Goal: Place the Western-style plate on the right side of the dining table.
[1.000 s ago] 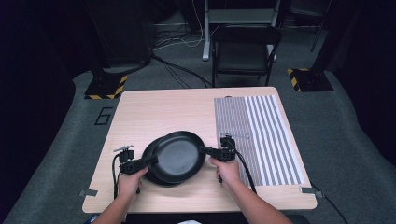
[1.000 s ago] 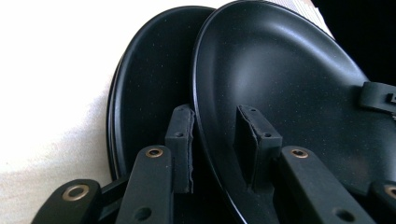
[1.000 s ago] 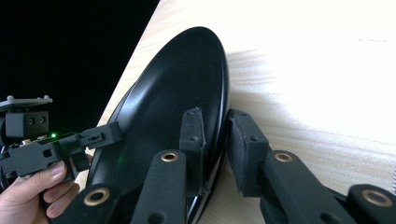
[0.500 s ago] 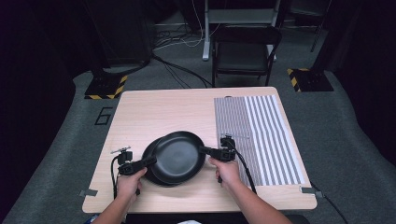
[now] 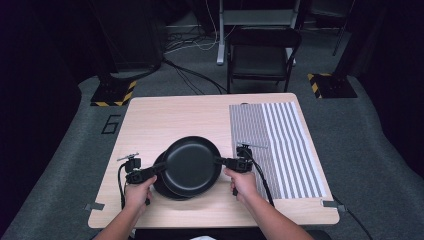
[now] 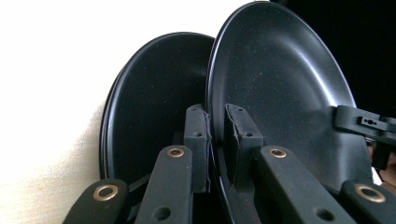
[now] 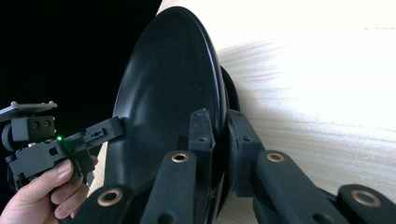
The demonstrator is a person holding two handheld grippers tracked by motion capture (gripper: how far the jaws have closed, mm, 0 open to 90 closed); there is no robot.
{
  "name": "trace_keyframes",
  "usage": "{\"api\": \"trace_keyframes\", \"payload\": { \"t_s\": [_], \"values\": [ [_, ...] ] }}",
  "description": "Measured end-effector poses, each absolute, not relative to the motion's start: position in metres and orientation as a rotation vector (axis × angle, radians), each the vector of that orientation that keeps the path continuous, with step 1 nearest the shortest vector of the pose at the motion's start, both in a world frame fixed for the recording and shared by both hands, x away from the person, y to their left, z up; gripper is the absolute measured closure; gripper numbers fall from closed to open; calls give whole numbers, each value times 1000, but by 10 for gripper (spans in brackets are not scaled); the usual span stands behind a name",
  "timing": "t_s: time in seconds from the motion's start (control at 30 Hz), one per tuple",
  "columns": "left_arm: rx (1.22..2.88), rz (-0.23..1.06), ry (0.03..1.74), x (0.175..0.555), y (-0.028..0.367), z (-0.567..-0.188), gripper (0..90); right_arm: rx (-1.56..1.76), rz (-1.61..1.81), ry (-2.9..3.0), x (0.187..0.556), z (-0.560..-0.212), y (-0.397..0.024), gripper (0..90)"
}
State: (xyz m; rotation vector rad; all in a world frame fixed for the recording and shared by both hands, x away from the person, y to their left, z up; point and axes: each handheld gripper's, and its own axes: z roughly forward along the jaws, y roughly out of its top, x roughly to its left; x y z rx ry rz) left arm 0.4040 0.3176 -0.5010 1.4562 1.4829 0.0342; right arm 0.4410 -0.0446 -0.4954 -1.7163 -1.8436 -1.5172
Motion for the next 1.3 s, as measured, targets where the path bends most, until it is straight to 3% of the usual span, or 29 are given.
{"api": "trace_keyframes", "payload": {
  "t_s": [1.3],
  "values": [
    [1535,111,1397,416,284,-469,799,-1718,-1605,-1827,441,-470,-75,826]
  ]
}}
